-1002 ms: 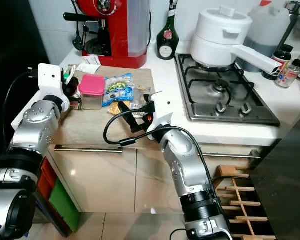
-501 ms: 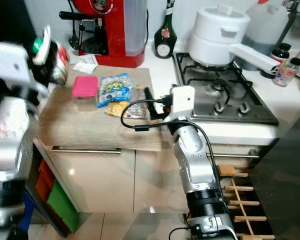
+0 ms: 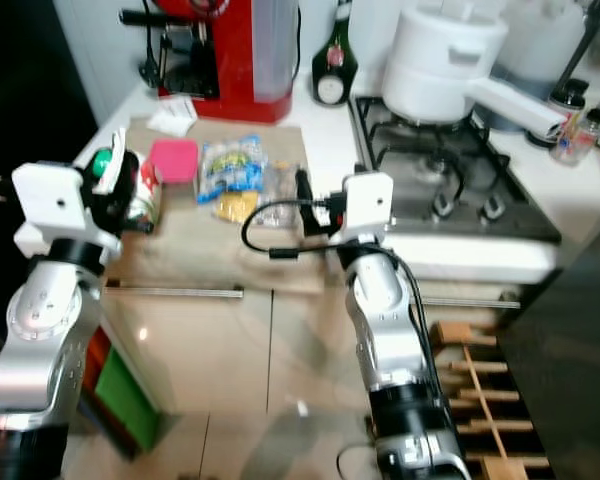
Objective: Restocking fridge
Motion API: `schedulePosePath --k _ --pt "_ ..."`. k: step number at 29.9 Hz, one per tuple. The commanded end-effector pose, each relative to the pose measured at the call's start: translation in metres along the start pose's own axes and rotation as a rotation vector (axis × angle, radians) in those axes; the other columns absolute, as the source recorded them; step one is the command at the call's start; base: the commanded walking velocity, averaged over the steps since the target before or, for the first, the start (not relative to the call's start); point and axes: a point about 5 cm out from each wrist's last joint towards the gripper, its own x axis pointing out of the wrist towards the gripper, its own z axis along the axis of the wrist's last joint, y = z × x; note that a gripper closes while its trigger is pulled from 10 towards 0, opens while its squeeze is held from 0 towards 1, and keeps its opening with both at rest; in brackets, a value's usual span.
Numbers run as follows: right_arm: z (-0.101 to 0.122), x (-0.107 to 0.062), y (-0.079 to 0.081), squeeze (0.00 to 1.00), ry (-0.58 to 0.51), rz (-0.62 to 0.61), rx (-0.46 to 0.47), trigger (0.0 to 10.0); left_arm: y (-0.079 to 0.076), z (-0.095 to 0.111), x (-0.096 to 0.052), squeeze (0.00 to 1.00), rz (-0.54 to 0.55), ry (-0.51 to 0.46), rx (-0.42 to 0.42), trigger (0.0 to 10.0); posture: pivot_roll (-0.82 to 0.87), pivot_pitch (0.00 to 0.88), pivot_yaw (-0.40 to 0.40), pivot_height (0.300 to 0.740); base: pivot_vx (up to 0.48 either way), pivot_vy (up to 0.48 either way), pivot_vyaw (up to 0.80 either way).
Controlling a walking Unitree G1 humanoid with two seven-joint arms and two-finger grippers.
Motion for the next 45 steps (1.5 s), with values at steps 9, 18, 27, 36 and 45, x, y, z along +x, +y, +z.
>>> schedulePosePath --k 9,18,27,36,45 --pt "-0.007 -0.002 -0.001 0.0 0.01 -0.017 -0.016 10.0 -0.001 0.003 0.003 0.0 -0.001 0.002 0.013 10.0 -0.01 0.0 -0.012 0.74 -0.48 0.0 0.0" --pt "-0.009 -0.003 -0.002 0.0 0.017 -0.018 -0.02 10.0 -0.004 -0.003 0.001 0.0 -0.011 0.026 0.008 10.0 -0.02 0.0 -0.01 0.74 -0.48 0.0 0.0" --pt "-0.012 -0.004 -0.004 0.0 0.02 -0.022 -0.024 10.0 -0.002 -0.024 -0.006 0.0 -0.014 0.114 -0.027 10.0 -0.02 0.0 -0.007 0.74 -0.154 0.0 0.0" --pt "-0.016 -0.006 -0.002 0.0 0.032 -0.017 -0.024 10.0 0.004 -0.048 -0.018 0.0 0.015 0.2 -0.011 10.0 -0.01 0.0 -0.008 0.74 0.0 -0.393 0.0" --pt "-0.023 -0.014 -0.007 0.0 0.062 -0.017 -0.04 10.0 0.012 -0.057 -0.028 0.0 0.067 0.229 -0.031 10.0 -0.02 0.0 -0.006 0.74 0.0 -0.428 0.0"
